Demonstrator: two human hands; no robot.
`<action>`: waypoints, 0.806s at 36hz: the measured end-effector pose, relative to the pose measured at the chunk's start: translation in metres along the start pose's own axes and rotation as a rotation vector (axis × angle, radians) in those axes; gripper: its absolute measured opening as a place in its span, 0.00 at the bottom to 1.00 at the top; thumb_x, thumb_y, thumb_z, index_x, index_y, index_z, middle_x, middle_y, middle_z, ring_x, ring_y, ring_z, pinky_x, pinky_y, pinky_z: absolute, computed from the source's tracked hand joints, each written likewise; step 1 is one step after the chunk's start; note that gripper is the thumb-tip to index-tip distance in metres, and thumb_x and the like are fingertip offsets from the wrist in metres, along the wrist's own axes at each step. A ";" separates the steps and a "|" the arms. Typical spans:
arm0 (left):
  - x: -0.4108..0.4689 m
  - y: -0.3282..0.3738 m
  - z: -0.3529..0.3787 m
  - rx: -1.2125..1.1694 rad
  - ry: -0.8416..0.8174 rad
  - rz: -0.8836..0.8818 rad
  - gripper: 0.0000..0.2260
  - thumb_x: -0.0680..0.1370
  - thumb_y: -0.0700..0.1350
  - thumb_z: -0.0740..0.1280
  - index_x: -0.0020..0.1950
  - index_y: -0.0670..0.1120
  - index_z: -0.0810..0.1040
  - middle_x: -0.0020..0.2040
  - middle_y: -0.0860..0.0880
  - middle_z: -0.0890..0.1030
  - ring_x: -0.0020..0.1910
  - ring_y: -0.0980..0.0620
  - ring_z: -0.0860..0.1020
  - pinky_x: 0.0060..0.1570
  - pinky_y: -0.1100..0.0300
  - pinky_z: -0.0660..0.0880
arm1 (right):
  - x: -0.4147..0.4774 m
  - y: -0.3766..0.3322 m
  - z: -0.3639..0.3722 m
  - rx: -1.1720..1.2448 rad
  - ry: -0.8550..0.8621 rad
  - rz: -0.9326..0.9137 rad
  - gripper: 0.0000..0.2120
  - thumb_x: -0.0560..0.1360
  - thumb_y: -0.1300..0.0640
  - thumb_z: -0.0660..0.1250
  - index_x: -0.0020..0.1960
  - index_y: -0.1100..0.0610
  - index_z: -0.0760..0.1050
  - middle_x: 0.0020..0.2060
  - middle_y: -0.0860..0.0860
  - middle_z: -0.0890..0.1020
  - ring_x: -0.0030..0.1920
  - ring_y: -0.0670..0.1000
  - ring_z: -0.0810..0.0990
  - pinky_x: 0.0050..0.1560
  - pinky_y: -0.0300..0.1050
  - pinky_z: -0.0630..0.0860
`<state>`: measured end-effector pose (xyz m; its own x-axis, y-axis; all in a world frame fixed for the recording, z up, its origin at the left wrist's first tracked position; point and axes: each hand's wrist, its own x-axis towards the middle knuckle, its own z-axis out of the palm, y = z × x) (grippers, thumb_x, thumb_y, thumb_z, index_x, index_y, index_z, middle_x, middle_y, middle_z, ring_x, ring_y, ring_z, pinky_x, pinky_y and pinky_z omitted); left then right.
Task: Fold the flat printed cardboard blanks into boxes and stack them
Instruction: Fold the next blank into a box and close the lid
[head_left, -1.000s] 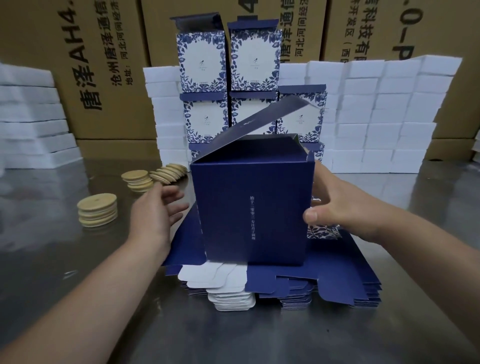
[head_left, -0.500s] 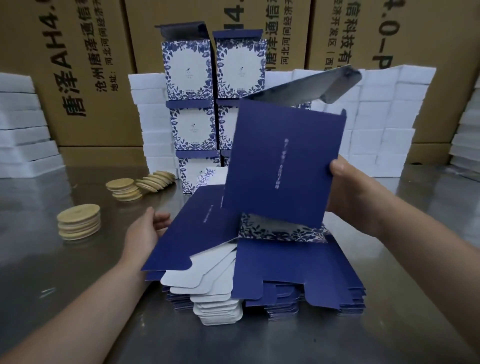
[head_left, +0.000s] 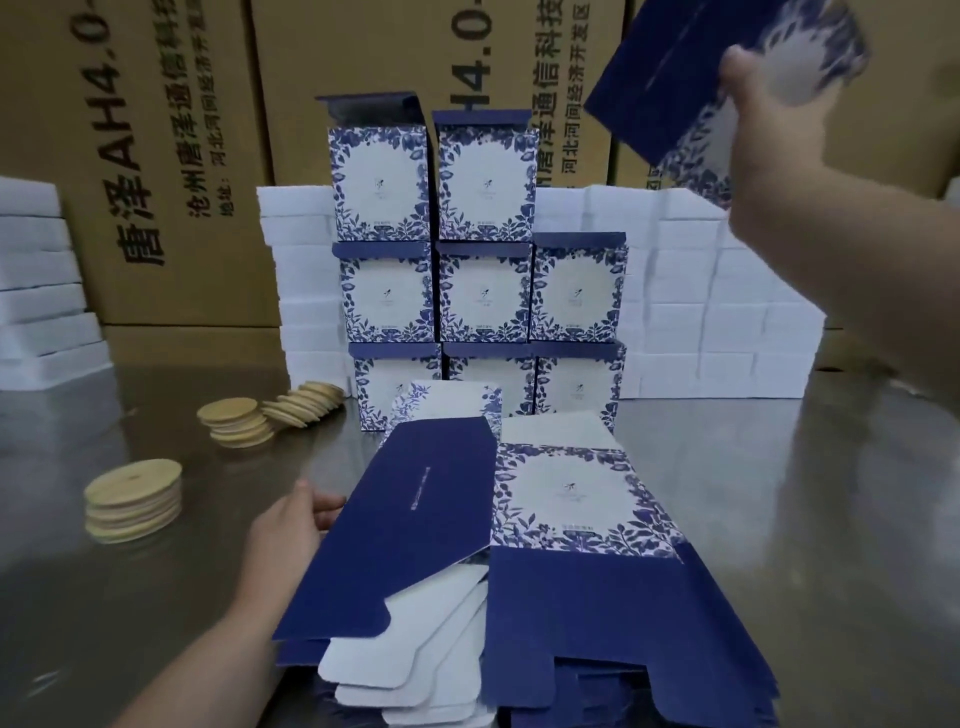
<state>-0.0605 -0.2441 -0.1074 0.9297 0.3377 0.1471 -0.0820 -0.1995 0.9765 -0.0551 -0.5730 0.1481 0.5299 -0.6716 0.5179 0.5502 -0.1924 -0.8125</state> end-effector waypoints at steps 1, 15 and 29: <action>0.000 -0.001 0.000 0.021 -0.001 0.009 0.21 0.83 0.48 0.50 0.40 0.42 0.78 0.38 0.46 0.79 0.35 0.50 0.75 0.32 0.58 0.65 | 0.005 0.002 0.010 -0.050 0.047 -0.005 0.58 0.57 0.30 0.67 0.77 0.49 0.43 0.75 0.53 0.57 0.73 0.59 0.60 0.69 0.62 0.61; 0.008 -0.007 0.002 0.117 -0.066 0.044 0.19 0.82 0.45 0.53 0.37 0.44 0.78 0.35 0.50 0.78 0.35 0.54 0.73 0.32 0.63 0.66 | 0.018 0.074 0.073 -0.643 -0.023 -0.002 0.53 0.65 0.30 0.64 0.78 0.53 0.43 0.77 0.56 0.48 0.75 0.60 0.53 0.70 0.62 0.54; 0.002 -0.002 0.001 0.150 -0.091 0.059 0.20 0.82 0.45 0.53 0.36 0.44 0.78 0.35 0.52 0.77 0.35 0.56 0.73 0.29 0.68 0.65 | -0.021 0.112 0.069 -0.932 -0.306 -0.337 0.29 0.76 0.44 0.63 0.74 0.48 0.58 0.77 0.50 0.48 0.76 0.56 0.52 0.74 0.59 0.52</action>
<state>-0.0580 -0.2436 -0.1091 0.9540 0.2381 0.1824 -0.0898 -0.3537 0.9311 0.0402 -0.5312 0.0645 0.6541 -0.2945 0.6967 0.0522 -0.9014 -0.4299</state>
